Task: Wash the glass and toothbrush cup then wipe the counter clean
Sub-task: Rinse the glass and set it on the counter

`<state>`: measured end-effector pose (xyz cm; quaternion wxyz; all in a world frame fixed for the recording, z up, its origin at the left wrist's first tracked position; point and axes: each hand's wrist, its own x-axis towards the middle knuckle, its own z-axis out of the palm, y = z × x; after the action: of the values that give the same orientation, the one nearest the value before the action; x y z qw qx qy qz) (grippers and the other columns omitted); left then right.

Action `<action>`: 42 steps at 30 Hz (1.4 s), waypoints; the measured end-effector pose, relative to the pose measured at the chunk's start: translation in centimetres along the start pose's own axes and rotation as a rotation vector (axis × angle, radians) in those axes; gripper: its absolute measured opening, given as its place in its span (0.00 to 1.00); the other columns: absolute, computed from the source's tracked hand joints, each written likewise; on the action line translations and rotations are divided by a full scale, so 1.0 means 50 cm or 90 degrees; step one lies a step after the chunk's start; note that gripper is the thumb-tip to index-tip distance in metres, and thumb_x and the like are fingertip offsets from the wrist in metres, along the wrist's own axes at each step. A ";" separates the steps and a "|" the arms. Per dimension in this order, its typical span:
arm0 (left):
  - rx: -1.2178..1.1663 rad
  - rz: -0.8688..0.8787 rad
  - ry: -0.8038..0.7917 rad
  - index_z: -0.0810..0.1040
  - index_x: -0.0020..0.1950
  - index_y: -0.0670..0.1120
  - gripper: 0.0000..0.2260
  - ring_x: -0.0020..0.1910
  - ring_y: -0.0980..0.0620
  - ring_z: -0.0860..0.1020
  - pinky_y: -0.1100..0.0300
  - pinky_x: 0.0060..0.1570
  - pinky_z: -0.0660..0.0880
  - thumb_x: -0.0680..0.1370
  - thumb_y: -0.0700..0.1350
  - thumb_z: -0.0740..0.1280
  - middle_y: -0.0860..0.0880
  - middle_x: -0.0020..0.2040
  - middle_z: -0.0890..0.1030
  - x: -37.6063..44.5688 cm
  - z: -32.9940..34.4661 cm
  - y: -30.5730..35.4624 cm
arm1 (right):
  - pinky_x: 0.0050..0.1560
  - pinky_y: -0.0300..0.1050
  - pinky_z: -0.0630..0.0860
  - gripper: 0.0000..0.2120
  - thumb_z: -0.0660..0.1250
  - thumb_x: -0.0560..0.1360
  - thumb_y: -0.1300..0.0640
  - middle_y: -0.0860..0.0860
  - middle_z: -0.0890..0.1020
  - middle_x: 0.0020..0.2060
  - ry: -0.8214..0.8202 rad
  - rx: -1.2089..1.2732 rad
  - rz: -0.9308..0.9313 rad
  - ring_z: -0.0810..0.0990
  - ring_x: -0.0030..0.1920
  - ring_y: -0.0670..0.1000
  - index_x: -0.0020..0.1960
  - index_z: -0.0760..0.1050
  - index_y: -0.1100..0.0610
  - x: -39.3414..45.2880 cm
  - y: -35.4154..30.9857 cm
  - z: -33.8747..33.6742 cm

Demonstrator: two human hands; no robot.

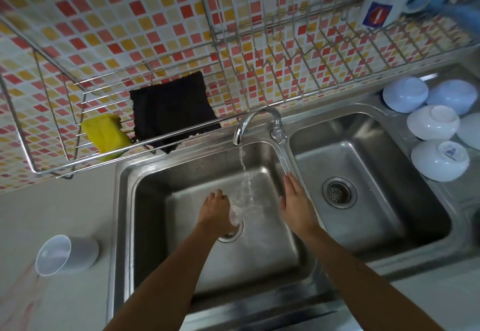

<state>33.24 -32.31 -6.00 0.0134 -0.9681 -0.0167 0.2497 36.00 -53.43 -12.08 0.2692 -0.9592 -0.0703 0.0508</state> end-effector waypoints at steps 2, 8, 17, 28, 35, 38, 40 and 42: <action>0.063 0.004 -0.006 0.70 0.68 0.41 0.36 0.63 0.46 0.70 0.56 0.67 0.67 0.69 0.62 0.73 0.44 0.65 0.69 -0.002 0.008 -0.007 | 0.69 0.39 0.55 0.27 0.61 0.77 0.64 0.57 0.62 0.75 0.000 -0.010 0.005 0.63 0.74 0.55 0.74 0.61 0.63 0.000 -0.002 0.005; 0.287 0.046 -0.029 0.69 0.70 0.41 0.33 0.66 0.45 0.69 0.52 0.72 0.61 0.72 0.57 0.73 0.43 0.68 0.68 -0.007 0.006 -0.021 | 0.70 0.41 0.56 0.31 0.63 0.74 0.64 0.56 0.60 0.76 -0.015 -0.072 0.018 0.61 0.74 0.54 0.75 0.59 0.62 -0.003 -0.008 0.014; 0.411 0.077 0.008 0.67 0.71 0.39 0.17 0.69 0.43 0.66 0.46 0.76 0.51 0.82 0.40 0.58 0.41 0.69 0.67 -0.017 -0.004 -0.025 | 0.72 0.44 0.42 0.35 0.65 0.76 0.60 0.58 0.52 0.77 -0.078 -0.176 -0.014 0.49 0.77 0.56 0.77 0.53 0.63 -0.015 -0.010 0.014; 0.256 0.061 0.089 0.63 0.72 0.39 0.31 0.71 0.42 0.64 0.49 0.78 0.50 0.74 0.48 0.71 0.40 0.70 0.65 -0.061 0.015 -0.059 | 0.75 0.49 0.40 0.35 0.56 0.80 0.47 0.60 0.41 0.77 -0.131 -0.213 -0.076 0.38 0.77 0.58 0.78 0.41 0.56 -0.021 -0.003 -0.005; -0.137 -0.011 0.291 0.71 0.68 0.40 0.38 0.62 0.39 0.72 0.46 0.66 0.71 0.64 0.55 0.78 0.41 0.59 0.74 -0.166 0.075 -0.122 | 0.74 0.63 0.40 0.37 0.47 0.78 0.35 0.57 0.38 0.76 -0.155 -0.292 -0.159 0.38 0.76 0.59 0.78 0.34 0.49 -0.097 -0.041 0.012; -0.263 -0.057 0.388 0.74 0.64 0.42 0.38 0.53 0.41 0.76 0.47 0.53 0.79 0.60 0.57 0.81 0.42 0.53 0.75 -0.247 0.111 -0.161 | 0.72 0.64 0.38 0.37 0.49 0.78 0.35 0.56 0.39 0.77 -0.196 -0.281 -0.178 0.38 0.77 0.58 0.78 0.36 0.49 -0.158 -0.089 0.036; -0.364 -0.091 0.429 0.71 0.67 0.45 0.37 0.53 0.45 0.76 0.51 0.53 0.79 0.63 0.57 0.79 0.44 0.56 0.74 -0.298 0.131 -0.192 | 0.73 0.65 0.41 0.37 0.50 0.78 0.35 0.56 0.39 0.77 -0.219 -0.272 -0.177 0.39 0.77 0.59 0.78 0.38 0.49 -0.188 -0.130 0.049; -0.454 -0.129 0.445 0.70 0.69 0.48 0.37 0.58 0.50 0.75 0.54 0.59 0.76 0.65 0.60 0.77 0.47 0.62 0.72 -0.339 0.147 -0.231 | 0.73 0.66 0.44 0.36 0.51 0.79 0.36 0.56 0.39 0.77 -0.232 -0.265 -0.178 0.41 0.77 0.59 0.78 0.40 0.50 -0.208 -0.174 0.063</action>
<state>14.57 -21.32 -3.84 -0.2891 -0.9316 -0.1892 -0.1129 24.41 -46.16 -9.55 0.0545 -0.9498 -0.2574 0.1692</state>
